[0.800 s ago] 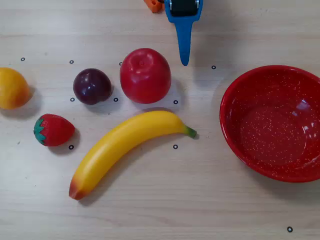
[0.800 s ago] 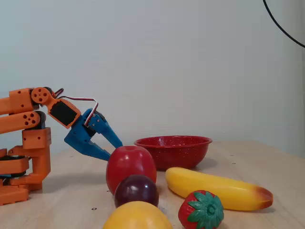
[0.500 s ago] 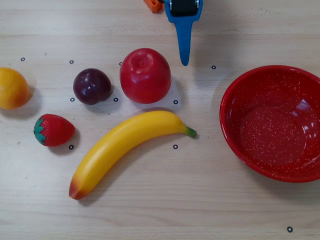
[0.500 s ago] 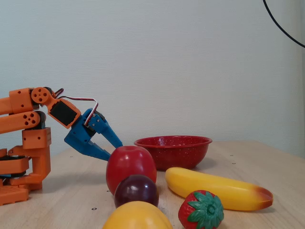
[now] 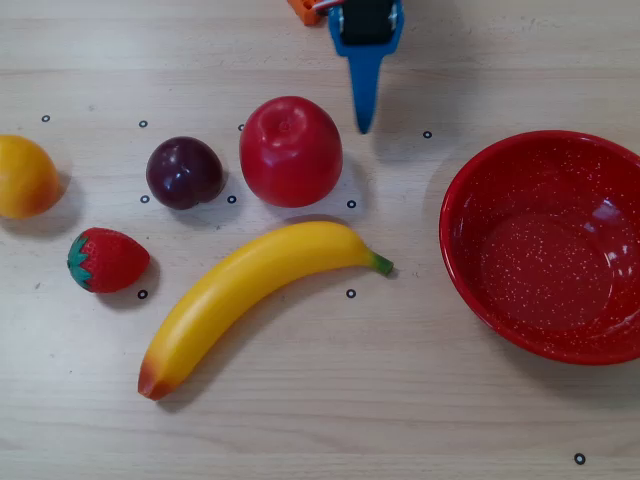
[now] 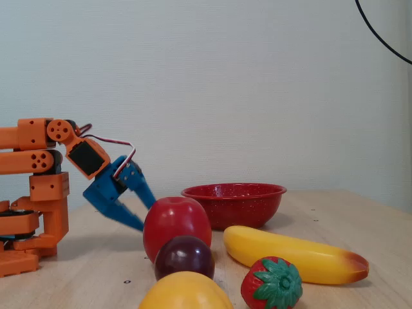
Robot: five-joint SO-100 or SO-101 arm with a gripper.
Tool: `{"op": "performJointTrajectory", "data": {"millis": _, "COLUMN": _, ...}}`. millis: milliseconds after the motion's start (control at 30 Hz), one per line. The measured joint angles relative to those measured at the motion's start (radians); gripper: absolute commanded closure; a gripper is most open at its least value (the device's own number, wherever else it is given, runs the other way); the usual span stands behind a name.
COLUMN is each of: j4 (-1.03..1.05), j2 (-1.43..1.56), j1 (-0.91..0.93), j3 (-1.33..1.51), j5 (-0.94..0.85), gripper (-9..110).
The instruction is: Put the peach in the red bowl.
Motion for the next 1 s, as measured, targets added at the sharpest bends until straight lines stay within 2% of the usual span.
{"op": "performJointTrajectory", "data": {"millis": 267, "j4": 0.003, "j2": -0.196, "j1": -0.009, "j3": -0.249, "j5": 0.055, "gripper": 101}}
{"op": "performJointTrajectory", "data": {"millis": 467, "j4": 0.087, "j2": -0.328, "j1": -0.086, "j3": -0.454, "j5": 0.129, "gripper": 101}}
{"op": "performJointTrajectory", "data": {"millis": 1000, "j4": 0.514, "j2": -0.862, "j1": -0.362, "j3": -1.164, "j5": 0.184, "gripper": 101}}
